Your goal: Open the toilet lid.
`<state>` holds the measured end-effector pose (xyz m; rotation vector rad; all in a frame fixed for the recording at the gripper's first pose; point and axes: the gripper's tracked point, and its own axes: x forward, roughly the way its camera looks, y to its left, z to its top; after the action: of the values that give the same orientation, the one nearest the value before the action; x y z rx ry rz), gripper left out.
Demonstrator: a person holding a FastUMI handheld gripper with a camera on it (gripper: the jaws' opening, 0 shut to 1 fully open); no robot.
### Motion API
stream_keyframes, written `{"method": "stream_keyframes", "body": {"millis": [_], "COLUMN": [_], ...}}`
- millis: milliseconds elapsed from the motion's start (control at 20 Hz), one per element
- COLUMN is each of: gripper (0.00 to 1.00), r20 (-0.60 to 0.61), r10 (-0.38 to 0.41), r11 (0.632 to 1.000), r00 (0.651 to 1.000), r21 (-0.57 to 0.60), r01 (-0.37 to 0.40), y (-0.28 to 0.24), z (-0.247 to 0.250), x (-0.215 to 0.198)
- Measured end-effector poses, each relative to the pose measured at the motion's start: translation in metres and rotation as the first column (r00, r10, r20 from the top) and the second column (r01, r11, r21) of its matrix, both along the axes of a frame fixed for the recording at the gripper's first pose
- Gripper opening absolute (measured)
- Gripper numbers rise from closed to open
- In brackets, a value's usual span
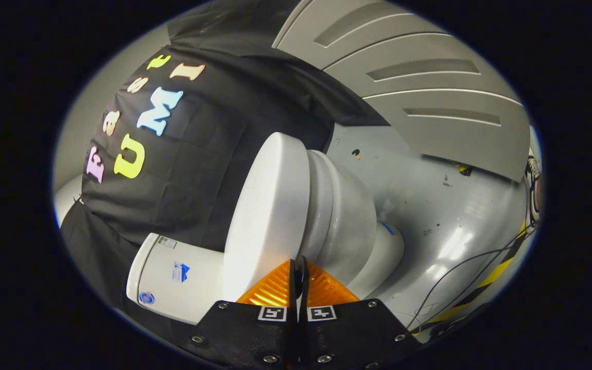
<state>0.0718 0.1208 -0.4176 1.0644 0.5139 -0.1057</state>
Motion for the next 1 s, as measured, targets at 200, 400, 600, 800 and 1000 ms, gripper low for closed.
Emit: {"method": "stream_keyframes", "body": {"millis": [200,400,600,800,1000], "gripper": [0.01,0.00,0.00,0.01,0.00], "r20": [0.010,0.036,0.063,0.085,0.116], "r10": [0.005,0.018,0.043,0.061,0.075], "r11": [0.999,0.995,0.982,0.960,0.933], "r00": [1.000,0.999,0.997,0.995,0.990], "r21": [-0.037,-0.097,-0.189,-0.279,-0.358], "r01": [-0.005,-0.014,-0.031,-0.035,-0.028], "y": [0.001,0.002,0.004,0.007,0.016], "z": [0.012,0.027,0.044,0.061,0.084], "x": [-0.001,0.000,0.001,0.000,0.001]}}
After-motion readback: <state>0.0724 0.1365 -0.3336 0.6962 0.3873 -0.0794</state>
